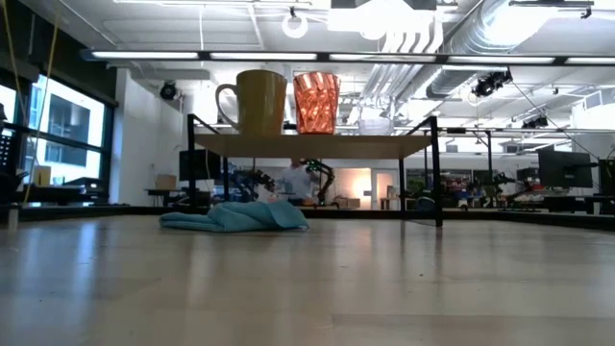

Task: Stack small to large cups/mugs on shelf
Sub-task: Return to Home Position

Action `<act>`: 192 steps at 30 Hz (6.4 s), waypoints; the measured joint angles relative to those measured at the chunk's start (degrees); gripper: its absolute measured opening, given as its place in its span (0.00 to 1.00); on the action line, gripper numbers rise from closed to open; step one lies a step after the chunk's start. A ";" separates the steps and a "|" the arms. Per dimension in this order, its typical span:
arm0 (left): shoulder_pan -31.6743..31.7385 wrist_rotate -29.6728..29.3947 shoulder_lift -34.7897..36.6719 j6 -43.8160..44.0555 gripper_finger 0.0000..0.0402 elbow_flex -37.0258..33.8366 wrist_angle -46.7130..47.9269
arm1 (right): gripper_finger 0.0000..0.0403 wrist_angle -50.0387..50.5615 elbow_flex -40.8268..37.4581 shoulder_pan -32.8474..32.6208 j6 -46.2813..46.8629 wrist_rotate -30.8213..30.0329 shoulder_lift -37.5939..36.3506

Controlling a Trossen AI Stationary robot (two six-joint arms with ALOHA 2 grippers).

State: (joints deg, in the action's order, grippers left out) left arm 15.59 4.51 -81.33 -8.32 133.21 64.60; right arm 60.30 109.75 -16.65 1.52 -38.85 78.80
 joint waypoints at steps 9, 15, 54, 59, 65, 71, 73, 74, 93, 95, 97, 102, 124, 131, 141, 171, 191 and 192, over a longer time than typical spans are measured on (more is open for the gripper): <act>-7.23 -0.12 0.22 -0.28 0.17 0.00 -5.91 | 0.20 -13.19 0.00 3.20 -12.20 12.98 -8.51; -10.79 -0.69 0.02 -1.69 0.17 -0.04 -11.63 | 0.20 -17.87 0.02 3.54 -16.05 19.72 -11.87; -14.90 -21.65 44.27 1.56 0.17 -80.33 -68.16 | 0.20 7.11 0.00 3.54 -0.43 14.80 -25.61; -14.86 -23.66 49.45 2.80 0.17 -87.29 -69.79 | 0.20 8.06 0.00 3.54 1.07 14.82 -25.13; -14.87 -26.46 55.71 4.34 0.17 -94.57 -71.58 | 0.20 5.09 -7.69 3.52 1.07 14.09 -27.87; -14.86 -29.40 59.94 6.81 0.17 -100.30 -72.32 | 0.20 -11.57 -29.70 3.52 0.93 11.78 -39.67; -14.86 -29.87 60.68 7.17 0.17 -101.65 -72.30 | 0.20 -18.71 -36.81 3.52 -0.03 11.80 -44.47; -14.86 -30.02 60.94 7.33 0.17 -102.26 -72.21 | 0.20 -21.91 -40.26 3.52 -0.24 11.80 -47.05; -14.88 -24.56 61.43 11.37 0.17 -111.36 -68.68 | 0.20 -49.58 -79.61 3.52 2.68 19.01 -66.22; -14.86 -24.22 61.42 11.39 0.17 -113.01 -69.02 | 0.20 -50.83 -82.41 3.52 3.08 19.43 -66.22; -14.87 -23.67 61.43 11.40 0.17 -114.91 -70.67 | 0.20 -54.08 -85.69 3.52 2.71 19.51 -66.22; -14.86 -23.54 62.27 10.37 0.17 -117.98 -72.15 | 0.19 -62.94 -92.52 3.52 -0.50 19.56 -66.23; -14.86 -23.01 68.47 7.72 0.17 -124.52 -75.12 | 0.19 -75.40 -107.34 3.52 -11.45 23.55 -74.15; -14.86 -19.08 68.47 5.77 0.17 -124.52 -74.79 | 0.19 -74.86 -109.20 3.53 -12.49 23.91 -74.09; -14.86 -11.22 68.45 4.06 0.17 -124.52 -68.67 | 0.19 -72.93 -109.20 3.53 -12.34 24.39 -74.02; -14.84 -14.29 68.44 -9.21 0.17 -132.69 -92.33 | 0.19 -73.81 -109.24 3.82 -18.43 20.35 -74.02; -14.86 -7.62 68.45 0.07 0.17 -132.69 -89.15 | 0.19 -70.01 -109.26 14.14 -6.40 34.90 -74.02; -14.86 -7.52 68.47 0.34 0.17 -132.69 -88.83 | 0.19 -69.87 -109.26 14.14 -6.02 34.92 -74.02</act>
State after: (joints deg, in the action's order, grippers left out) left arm 0.73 -3.01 -12.86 -7.98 0.51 -24.23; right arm -9.56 0.49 -2.50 -4.50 -3.92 4.78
